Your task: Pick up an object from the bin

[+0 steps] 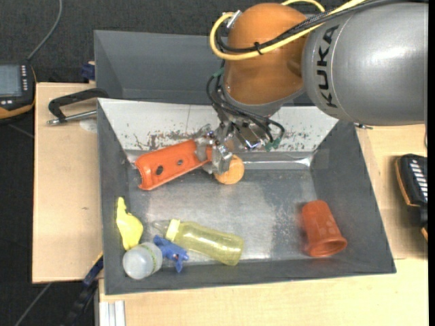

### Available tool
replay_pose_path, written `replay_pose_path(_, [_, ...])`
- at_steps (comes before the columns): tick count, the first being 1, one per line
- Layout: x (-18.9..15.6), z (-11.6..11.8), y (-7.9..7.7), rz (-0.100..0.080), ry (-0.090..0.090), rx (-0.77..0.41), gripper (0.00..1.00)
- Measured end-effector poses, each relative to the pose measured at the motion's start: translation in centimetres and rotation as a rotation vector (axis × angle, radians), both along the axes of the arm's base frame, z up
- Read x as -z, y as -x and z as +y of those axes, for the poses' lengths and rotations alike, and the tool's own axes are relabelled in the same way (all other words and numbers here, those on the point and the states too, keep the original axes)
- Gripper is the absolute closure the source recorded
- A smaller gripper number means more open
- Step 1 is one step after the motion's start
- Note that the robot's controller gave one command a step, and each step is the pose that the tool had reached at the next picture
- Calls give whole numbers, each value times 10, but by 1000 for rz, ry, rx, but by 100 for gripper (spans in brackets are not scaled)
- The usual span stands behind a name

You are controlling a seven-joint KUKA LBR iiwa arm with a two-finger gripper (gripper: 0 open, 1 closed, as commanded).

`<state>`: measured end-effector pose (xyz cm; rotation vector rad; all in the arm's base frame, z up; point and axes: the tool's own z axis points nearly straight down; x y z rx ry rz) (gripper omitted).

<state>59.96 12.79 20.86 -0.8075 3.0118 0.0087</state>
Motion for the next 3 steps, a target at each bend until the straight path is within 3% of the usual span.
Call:
replay_pose_path(1, [82,33,66,8,13,-367,100])
replay_pose_path(2, [82,33,66,7,13,-367,100])
replay_pose_path(3, [27,40,66,4,7,-371,100])
